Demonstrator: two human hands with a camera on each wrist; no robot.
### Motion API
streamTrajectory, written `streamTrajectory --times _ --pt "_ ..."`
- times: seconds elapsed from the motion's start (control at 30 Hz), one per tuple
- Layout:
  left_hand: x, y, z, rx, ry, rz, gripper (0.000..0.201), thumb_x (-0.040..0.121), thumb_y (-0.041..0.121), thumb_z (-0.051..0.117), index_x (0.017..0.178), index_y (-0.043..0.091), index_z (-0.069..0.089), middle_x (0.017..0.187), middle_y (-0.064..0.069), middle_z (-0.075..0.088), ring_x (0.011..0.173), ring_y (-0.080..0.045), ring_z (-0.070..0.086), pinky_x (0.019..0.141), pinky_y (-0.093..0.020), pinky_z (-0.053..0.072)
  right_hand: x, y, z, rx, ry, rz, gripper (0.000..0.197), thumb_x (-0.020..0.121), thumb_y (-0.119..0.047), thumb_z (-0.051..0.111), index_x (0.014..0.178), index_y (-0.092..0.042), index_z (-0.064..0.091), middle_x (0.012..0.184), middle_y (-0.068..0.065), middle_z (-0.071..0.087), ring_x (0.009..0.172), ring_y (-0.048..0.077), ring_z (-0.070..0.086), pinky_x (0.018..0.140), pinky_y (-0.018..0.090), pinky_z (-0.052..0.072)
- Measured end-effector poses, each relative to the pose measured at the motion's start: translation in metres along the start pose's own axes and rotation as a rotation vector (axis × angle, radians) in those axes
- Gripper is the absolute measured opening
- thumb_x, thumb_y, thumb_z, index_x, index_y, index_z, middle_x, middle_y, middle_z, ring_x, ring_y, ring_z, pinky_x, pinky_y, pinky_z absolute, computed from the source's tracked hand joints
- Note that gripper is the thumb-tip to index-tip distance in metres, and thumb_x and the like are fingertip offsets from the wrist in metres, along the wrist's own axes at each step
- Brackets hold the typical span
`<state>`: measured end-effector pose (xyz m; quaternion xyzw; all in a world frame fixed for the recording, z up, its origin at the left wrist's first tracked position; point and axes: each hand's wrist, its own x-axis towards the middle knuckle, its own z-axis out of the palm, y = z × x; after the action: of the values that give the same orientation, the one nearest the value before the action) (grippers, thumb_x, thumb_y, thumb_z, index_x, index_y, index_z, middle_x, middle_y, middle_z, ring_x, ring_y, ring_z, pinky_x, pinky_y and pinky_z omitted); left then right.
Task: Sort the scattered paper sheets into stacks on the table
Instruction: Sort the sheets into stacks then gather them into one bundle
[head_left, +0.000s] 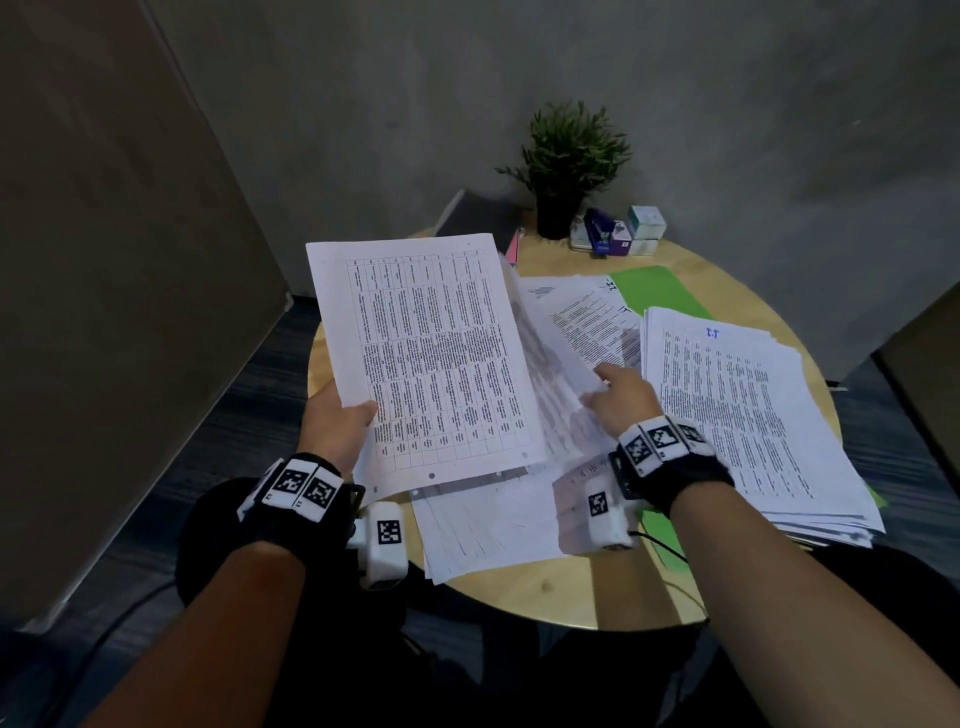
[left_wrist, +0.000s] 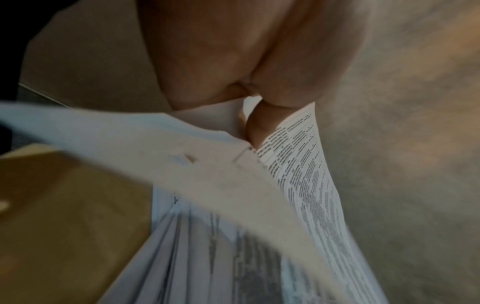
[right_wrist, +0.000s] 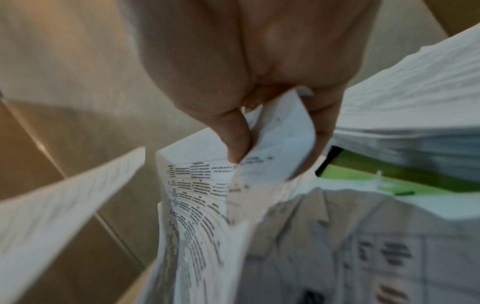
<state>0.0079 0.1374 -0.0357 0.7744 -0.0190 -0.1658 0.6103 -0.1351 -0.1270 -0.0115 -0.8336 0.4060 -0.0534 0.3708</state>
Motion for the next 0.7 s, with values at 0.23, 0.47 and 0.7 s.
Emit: streamTrajectory --times 0.23,0.47,0.7 --pt "-0.006 0.011 0.018 -0.078 -0.096 -0.023 0.035 0.095 -0.001 0.049 0.125 0.013 0.061 0.11 0.002 0.067 0.103 -0.02 0.064 0.099 -0.04 0.046 -0.003 -0.001 -0.03 0.51 0.057 -0.114 0.022 0.091 -0.01 0.054 0.106 -0.023 0.064 0.109 0.002 0.07 0.102 0.027 0.065 0.097 0.049 0.048" --pt "-0.004 0.021 0.026 -0.167 -0.243 0.0 0.036 0.096 0.0 0.05 0.131 0.007 0.055 0.122 -0.007 0.066 0.112 -0.025 0.063 0.102 -0.046 0.045 -0.007 -0.017 -0.013 0.797 -0.214 -0.066 0.023 0.093 -0.014 0.059 0.114 -0.018 0.065 0.087 0.009 0.074 0.075 0.027 0.067 0.074 0.042 0.052" --pt "0.018 0.033 0.016 -0.132 -0.054 0.112 0.037 0.09 -0.008 0.05 0.12 0.013 0.057 0.109 0.001 0.067 0.096 -0.015 0.066 0.082 -0.033 0.054 0.002 -0.025 0.001 0.714 -0.247 0.017 0.016 0.095 -0.024 0.057 0.088 -0.011 0.062 0.082 0.009 0.068 0.075 0.029 0.059 0.068 0.04 0.047"
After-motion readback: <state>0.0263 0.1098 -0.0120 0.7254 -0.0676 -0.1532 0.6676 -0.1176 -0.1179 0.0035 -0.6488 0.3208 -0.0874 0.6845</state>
